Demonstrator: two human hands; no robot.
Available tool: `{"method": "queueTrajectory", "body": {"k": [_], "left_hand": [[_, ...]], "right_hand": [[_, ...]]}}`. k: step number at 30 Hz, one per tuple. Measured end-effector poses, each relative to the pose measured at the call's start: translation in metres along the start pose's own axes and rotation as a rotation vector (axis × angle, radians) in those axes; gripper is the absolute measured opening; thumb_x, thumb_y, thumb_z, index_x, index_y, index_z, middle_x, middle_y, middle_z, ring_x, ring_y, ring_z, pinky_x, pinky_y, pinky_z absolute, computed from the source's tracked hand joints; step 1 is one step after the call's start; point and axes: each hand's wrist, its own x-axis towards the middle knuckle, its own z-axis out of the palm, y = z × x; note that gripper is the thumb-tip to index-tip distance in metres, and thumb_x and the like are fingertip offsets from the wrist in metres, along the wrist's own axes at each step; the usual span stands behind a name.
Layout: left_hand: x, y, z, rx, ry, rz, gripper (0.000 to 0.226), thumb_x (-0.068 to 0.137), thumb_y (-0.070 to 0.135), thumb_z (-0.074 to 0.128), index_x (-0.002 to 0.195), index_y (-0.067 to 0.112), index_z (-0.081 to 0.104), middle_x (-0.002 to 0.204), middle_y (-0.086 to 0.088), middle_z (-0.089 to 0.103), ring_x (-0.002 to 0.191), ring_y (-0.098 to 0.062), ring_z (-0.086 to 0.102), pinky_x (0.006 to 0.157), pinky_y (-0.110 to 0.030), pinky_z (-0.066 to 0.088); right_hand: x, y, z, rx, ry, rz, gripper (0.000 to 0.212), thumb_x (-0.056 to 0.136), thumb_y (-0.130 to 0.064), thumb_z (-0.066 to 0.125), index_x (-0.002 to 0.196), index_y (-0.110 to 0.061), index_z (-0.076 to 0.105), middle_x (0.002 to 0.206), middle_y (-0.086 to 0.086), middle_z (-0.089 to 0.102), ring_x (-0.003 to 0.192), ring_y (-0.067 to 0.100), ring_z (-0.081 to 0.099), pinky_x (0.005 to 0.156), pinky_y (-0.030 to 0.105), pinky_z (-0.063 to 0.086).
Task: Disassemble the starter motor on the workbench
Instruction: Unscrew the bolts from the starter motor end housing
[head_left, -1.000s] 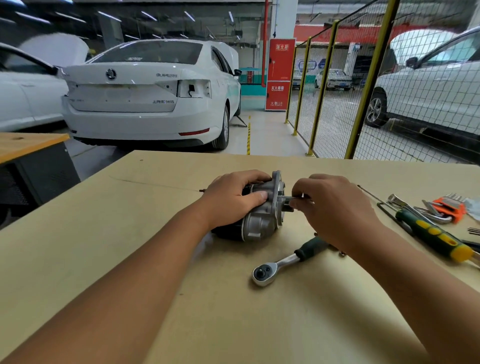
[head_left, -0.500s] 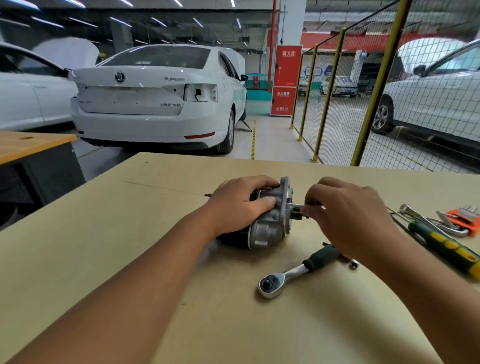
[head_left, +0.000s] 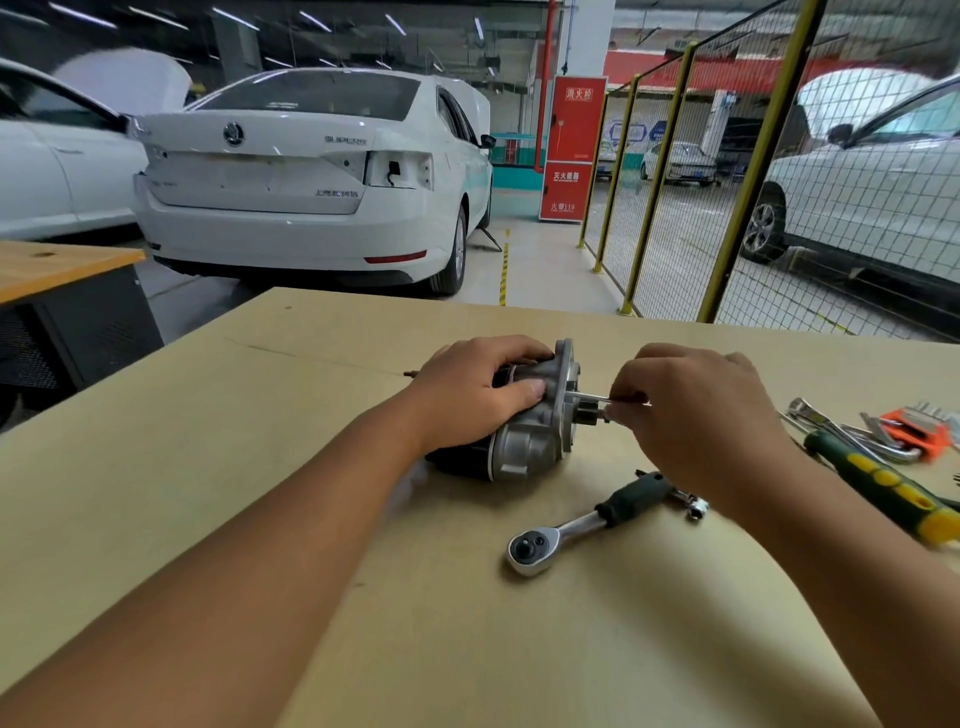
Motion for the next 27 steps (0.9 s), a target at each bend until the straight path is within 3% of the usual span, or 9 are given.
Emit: {"method": "queueTrajectory", "body": {"k": [3, 6, 11, 17, 23, 27], "left_hand": [[0.001, -0.003, 0.0, -0.013, 0.013, -0.004, 0.045, 0.088, 0.048, 0.052, 0.13, 0.037, 0.065, 0.123, 0.016, 0.07, 0.117, -0.014, 0.063, 0.105, -0.045, 0.047], [0.001, -0.001, 0.002, -0.026, 0.02, -0.012, 0.044, 0.09, 0.046, 0.049, 0.13, 0.036, 0.066, 0.123, 0.017, 0.07, 0.118, -0.011, 0.062, 0.105, -0.044, 0.047], [0.0, 0.003, 0.001, -0.014, 0.018, -0.003, 0.047, 0.089, 0.044, 0.05, 0.132, 0.031, 0.066, 0.125, 0.012, 0.071, 0.118, -0.015, 0.063, 0.104, -0.043, 0.047], [0.0, 0.001, -0.001, -0.006, 0.013, 0.009, 0.043, 0.093, 0.04, 0.055, 0.133, 0.029, 0.066, 0.126, 0.01, 0.07, 0.119, -0.017, 0.063, 0.105, -0.045, 0.048], [0.001, 0.0, 0.0, -0.015, -0.002, 0.004, 0.051, 0.087, 0.045, 0.054, 0.134, 0.031, 0.065, 0.125, 0.012, 0.07, 0.12, -0.016, 0.063, 0.106, -0.045, 0.047], [0.002, -0.003, 0.002, -0.049, 0.015, -0.014, 0.045, 0.091, 0.046, 0.05, 0.131, 0.034, 0.066, 0.122, 0.015, 0.071, 0.118, -0.014, 0.063, 0.105, -0.046, 0.047]], "right_hand": [[0.003, 0.001, 0.002, 0.163, -0.018, -0.008, 0.007, 0.091, -0.028, 0.073, 0.088, -0.021, 0.073, 0.088, -0.009, 0.06, 0.077, 0.019, 0.057, 0.07, 0.037, 0.05], [0.003, 0.004, 0.002, 0.296, 0.028, -0.03, 0.004, 0.089, -0.018, 0.075, 0.086, -0.015, 0.076, 0.082, -0.004, 0.058, 0.071, 0.016, 0.053, 0.063, 0.029, 0.042], [0.006, 0.006, 0.0, 0.267, 0.018, -0.079, 0.016, 0.097, -0.012, 0.063, 0.096, -0.006, 0.078, 0.087, 0.005, 0.061, 0.074, 0.022, 0.053, 0.07, 0.029, 0.039], [0.005, 0.003, 0.002, 0.224, -0.063, -0.077, 0.023, 0.103, -0.019, 0.053, 0.104, -0.01, 0.075, 0.093, 0.005, 0.064, 0.079, 0.02, 0.053, 0.071, 0.031, 0.041], [0.0, -0.004, 0.0, -0.091, 0.008, 0.003, 0.016, 0.1, -0.045, 0.053, 0.095, -0.035, 0.065, 0.095, -0.015, 0.063, 0.098, 0.021, 0.054, 0.084, 0.042, 0.031], [0.0, -0.005, 0.0, -0.019, -0.037, 0.004, 0.012, 0.099, -0.043, 0.056, 0.097, -0.032, 0.059, 0.094, -0.012, 0.061, 0.087, 0.021, 0.057, 0.079, 0.039, 0.038]]}}
